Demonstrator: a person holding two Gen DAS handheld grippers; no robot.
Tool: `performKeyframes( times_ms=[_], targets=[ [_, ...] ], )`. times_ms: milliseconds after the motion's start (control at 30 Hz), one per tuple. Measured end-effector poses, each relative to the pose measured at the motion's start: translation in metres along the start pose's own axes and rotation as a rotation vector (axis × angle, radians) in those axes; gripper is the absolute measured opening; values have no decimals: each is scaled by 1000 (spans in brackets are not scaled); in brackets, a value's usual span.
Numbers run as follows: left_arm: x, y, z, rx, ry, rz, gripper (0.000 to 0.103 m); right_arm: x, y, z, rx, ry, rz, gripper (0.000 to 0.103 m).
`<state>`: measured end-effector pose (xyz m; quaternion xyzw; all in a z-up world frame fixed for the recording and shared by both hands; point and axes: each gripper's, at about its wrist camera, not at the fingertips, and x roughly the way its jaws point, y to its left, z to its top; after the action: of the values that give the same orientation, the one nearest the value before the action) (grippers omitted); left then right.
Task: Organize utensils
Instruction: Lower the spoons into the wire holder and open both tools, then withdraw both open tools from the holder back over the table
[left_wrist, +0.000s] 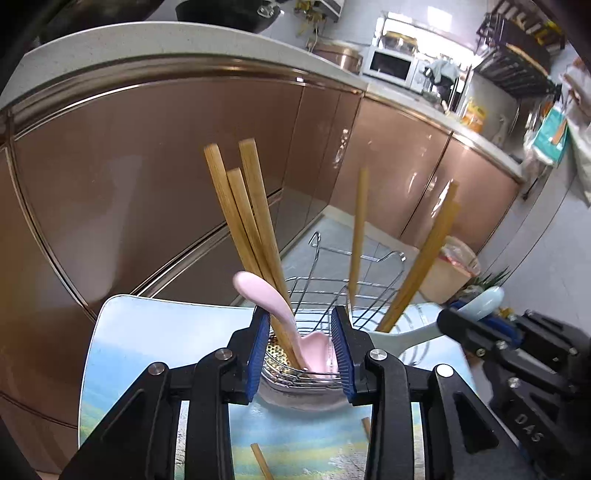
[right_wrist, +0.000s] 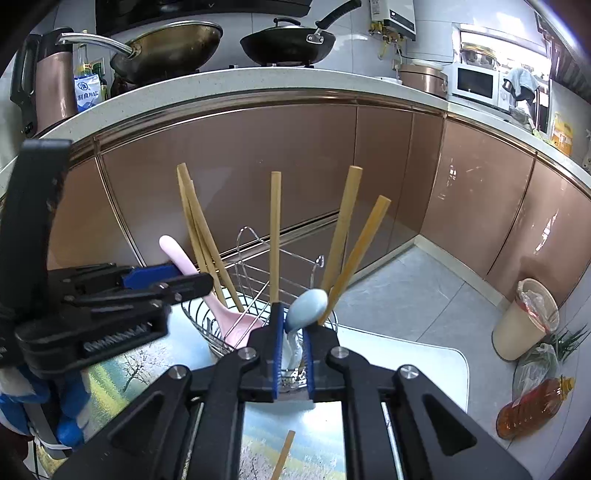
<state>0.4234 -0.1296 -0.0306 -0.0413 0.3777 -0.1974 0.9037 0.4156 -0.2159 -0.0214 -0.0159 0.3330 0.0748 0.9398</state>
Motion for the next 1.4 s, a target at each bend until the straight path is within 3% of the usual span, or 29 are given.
performKeyframes(
  times_ms=[200,367,800,1400],
  targets=[
    [-36,3,-1,-5,-57,-22,38,-19,3,2,5,-25,3,12],
    [-65,6,-6,8,-87,-19,41,-44,4,3,18,-56,-2,22],
    [-147,9,-21,6,-151,15,45,-136,23,-4,14,-134,-28,23],
    [-269,13,-90,-5,-255,72,48,-259,72,-57,29,-216,-26,23]
  ],
)
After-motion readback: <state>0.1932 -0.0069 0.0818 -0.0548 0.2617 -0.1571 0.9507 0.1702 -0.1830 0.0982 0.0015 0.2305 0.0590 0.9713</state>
